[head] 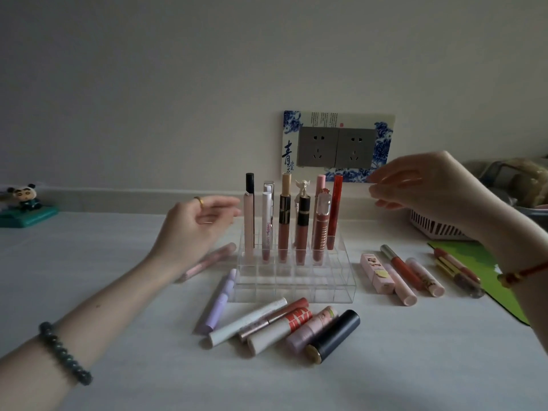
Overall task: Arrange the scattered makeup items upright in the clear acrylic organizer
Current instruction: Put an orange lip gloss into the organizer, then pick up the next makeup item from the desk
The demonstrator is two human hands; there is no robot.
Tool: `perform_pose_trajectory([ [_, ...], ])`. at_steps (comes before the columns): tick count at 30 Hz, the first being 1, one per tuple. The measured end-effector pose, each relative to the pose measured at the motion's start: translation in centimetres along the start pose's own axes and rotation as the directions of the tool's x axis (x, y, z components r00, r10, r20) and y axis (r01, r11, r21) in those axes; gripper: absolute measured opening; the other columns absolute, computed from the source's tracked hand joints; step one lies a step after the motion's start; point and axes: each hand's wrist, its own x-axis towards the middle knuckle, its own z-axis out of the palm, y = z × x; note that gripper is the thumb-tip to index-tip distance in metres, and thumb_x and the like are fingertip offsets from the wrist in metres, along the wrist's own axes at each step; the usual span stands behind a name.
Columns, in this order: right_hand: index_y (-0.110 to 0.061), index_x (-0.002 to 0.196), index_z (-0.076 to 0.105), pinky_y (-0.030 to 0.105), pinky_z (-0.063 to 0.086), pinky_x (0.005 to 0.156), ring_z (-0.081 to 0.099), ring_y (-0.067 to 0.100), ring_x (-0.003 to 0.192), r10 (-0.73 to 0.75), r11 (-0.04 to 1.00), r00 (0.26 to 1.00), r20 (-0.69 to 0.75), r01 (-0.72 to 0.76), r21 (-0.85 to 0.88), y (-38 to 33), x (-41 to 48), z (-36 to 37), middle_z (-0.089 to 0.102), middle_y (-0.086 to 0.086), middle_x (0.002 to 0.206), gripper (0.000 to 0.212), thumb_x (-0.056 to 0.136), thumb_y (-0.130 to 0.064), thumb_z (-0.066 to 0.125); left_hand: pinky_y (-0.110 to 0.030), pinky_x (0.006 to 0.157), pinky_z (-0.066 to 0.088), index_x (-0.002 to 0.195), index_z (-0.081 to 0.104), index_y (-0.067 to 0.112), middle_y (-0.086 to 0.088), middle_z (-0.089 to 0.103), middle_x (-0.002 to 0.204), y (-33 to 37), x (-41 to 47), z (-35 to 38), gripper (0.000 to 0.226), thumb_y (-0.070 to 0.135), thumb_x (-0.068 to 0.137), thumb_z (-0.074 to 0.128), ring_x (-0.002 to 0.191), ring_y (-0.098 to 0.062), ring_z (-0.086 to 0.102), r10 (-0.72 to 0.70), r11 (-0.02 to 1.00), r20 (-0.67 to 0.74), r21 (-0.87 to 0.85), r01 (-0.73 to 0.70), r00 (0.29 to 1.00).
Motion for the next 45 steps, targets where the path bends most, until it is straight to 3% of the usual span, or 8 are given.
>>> perform_pose_trajectory([
  [6, -0.019, 0.09, 0.064, 0.008, 0.051, 0.068, 0.065, 0.0, 0.067, -0.172, 0.98, 0.961, 0.218, 0.19, -0.062, -3.8, -1.3, 6.6, 0.063, -0.012, 0.075, 0.013, 0.078, -0.015, 0.06, -0.02, 0.078, 0.048, 0.105, 0.061, 0.017, 0.001, 0.066, 0.096, -4.5, 0.2, -3.9, 0.065, 0.051, 0.049, 0.065, 0.082, -0.008, 0.062, -0.232, 0.914, -0.009, 0.34, 0.221, 0.973],
  [11, -0.015, 0.1, 0.064, 0.004, 0.048, 0.071, 0.059, -0.004, 0.066, -0.259, 0.949, 0.901, 0.347, 0.304, -0.08, -4.7, -1.3, 12.2, 0.065, -0.006, 0.084, 0.02, 0.08, -0.016, 0.062, -0.024, 0.068, 0.048, 0.091, 0.062, 0.021, 0.009, 0.065, 0.085, -6.9, -1.6, -3.9, 0.039, 0.047, 0.063, 0.07, 0.079, -0.006, 0.06, -0.255, 0.769, 0.054, 0.616, 0.169, 0.965],
  [16, -0.017, 0.098, 0.065, 0.004, 0.047, 0.07, 0.057, -0.002, 0.065, -0.277, 0.941, 0.887, 0.368, 0.329, -0.084, -5.0, -1.1, 13.9, 0.057, -0.013, 0.075, 0.018, 0.08, -0.016, 0.063, -0.035, 0.068, 0.051, 0.075, 0.065, 0.01, -0.001, 0.068, 0.073, -7.7, -1.8, -3.8, 0.023, 0.032, 0.07, 0.065, 0.072, -0.017, 0.063, -0.169, 0.752, 0.047, 0.652, 0.098, 0.985],
  [23, -0.015, 0.096, 0.065, 0.013, 0.052, 0.075, 0.064, 0.003, 0.071, -0.259, 0.952, 0.916, 0.305, 0.295, -0.079, -4.5, -0.7, 12.6, 0.064, -0.007, 0.08, 0.016, 0.081, -0.015, 0.061, -0.018, 0.064, 0.029, 0.091, 0.068, 0.012, -0.007, 0.068, 0.091, -6.2, -0.2, -5.4, 0.015, 0.016, 0.077, 0.064, 0.087, -0.021, 0.059, -0.046, 0.73, 0.06, 0.684, -0.007, 0.997],
  [28, -0.014, 0.096, 0.066, 0.009, 0.051, 0.071, 0.066, 0.003, 0.067, -0.269, 0.96, 0.938, 0.219, 0.28, -0.019, -4.8, -0.4, 11.3, 0.067, -0.005, 0.077, 0.016, 0.081, -0.012, 0.061, -0.005, 0.059, 0.037, 0.088, 0.069, 0.021, 0.002, 0.068, 0.08, -1.2, 1.7, -8.3, 0.019, 0.009, 0.074, 0.07, 0.07, -0.001, 0.059, 0.164, 0.809, -0.025, 0.575, -0.12, 0.986],
  [32, -0.016, 0.096, 0.065, 0.008, 0.05, 0.073, 0.064, 0.001, 0.073, -0.278, 0.96, 0.949, 0.145, 0.273, 0.057, -5.1, -0.2, 10.3, 0.066, -0.007, 0.084, 0.018, 0.078, -0.014, 0.063, -0.004, 0.069, 0.047, 0.086, 0.06, 0.033, 0.022, 0.069, 0.069, 2.9, 1.3, -8.1, 0.038, -0.001, 0.072, 0.067, 0.068, 0.007, 0.063, 0.164, 0.979, 0.019, 0.122, -0.165, 0.986],
  [38, -0.017, 0.106, 0.062, 0.015, 0.052, 0.076, 0.064, 0.001, 0.081, -0.272, 0.947, 0.953, 0.133, 0.24, 0.215, -5.2, -0.1, 8.4, 0.067, -0.008, 0.093, 0.032, 0.074, -0.024, 0.064, -0.01, 0.072, 0.051, 0.091, 0.061, 0.024, 0.014, 0.072, 0.075, 5.5, 0.8, -3.4, 0.034, 0.011, 0.059, 0.065, 0.073, 0.001, 0.065, 0.164, 0.972, 0.204, -0.201, -0.122, 0.965],
  [45, -0.017, 0.097, 0.064, 0.024, 0.057, 0.066, 0.067, 0.009, 0.073, -0.183, 0.943, 0.95, 0.254, 0.097, 0.318, -3.8, -0.2, 6.9, 0.069, -0.003, 0.086, 0.023, 0.074, -0.015, 0.064, -0.013, 0.069, 0.051, 0.097, 0.059, 0.019, 0.011, 0.073, 0.079, 5.4, 1.6, 1.6, 0.035, -0.006, 0.073, 0.06, 0.078, -0.002, 0.067, 0.164, 0.945, 0.302, -0.32, -0.062, 0.939],
])
